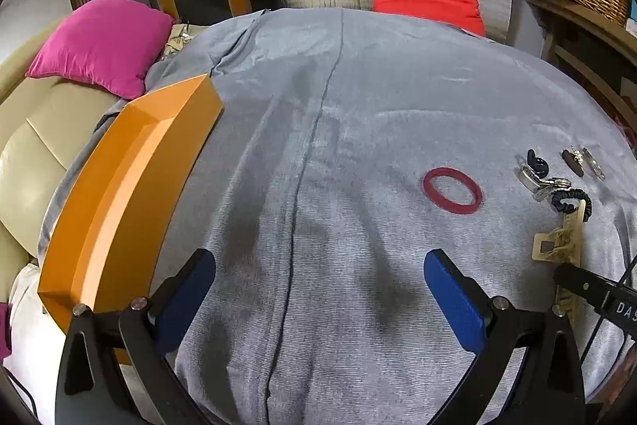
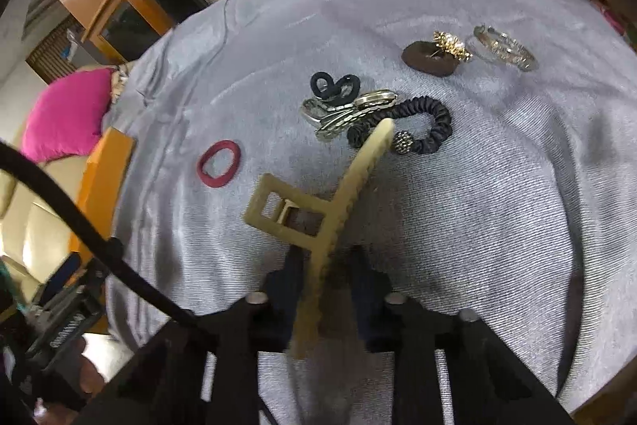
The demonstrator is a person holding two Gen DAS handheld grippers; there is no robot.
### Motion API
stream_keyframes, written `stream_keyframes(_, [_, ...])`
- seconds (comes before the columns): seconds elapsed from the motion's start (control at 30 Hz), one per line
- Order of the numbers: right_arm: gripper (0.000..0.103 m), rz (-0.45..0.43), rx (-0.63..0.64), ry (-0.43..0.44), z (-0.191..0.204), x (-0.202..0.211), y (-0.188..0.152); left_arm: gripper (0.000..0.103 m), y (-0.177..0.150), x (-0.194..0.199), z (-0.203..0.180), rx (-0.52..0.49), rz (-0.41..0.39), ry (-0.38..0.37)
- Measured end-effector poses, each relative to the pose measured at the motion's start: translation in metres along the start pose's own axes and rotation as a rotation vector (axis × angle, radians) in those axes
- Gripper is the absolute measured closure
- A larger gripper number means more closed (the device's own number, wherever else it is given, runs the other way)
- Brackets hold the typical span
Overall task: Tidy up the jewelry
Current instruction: 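Lift the beige claw clip with the right gripper while the left gripper grasps the black scrunchie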
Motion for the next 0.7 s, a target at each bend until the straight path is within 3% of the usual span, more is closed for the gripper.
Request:
stream_keyframes(0.17, [0.091,-0.010,0.005,0.040,-0.002,0.014,0.001,0.000,0.000,-0.002,-0.012,-0.009,0.008,-0.023])
stream_keyframes(0.37, [0.092,-0.109,0.000,0.114,-0.007,0.049,0.018,0.000,0.000,-0.004,-0.028,-0.003,0.023,-0.068])
stream_keyframes(0.57, [0.093,-0.228,-0.054,0.102,-0.035,0.085,0.037,0.000,0.003,0.000,-0.061,-0.039,0.014,-0.148])
stream_keyframes(0.7, [0.093,-0.222,-0.106,0.096,-0.056,0.092,0.039,0.000,0.003,0.001,-0.083,-0.065,0.020,-0.183])
Point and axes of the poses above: each gripper's, at about its wrist camera, not at the fingertips, and x roughly against the way its jaws point, z to its left, y to its top, the point moved 6 cm from there along -x, roughly the way its jaws point, and after that the axes turned 6 degrees about -z, right-handed, at the moved point
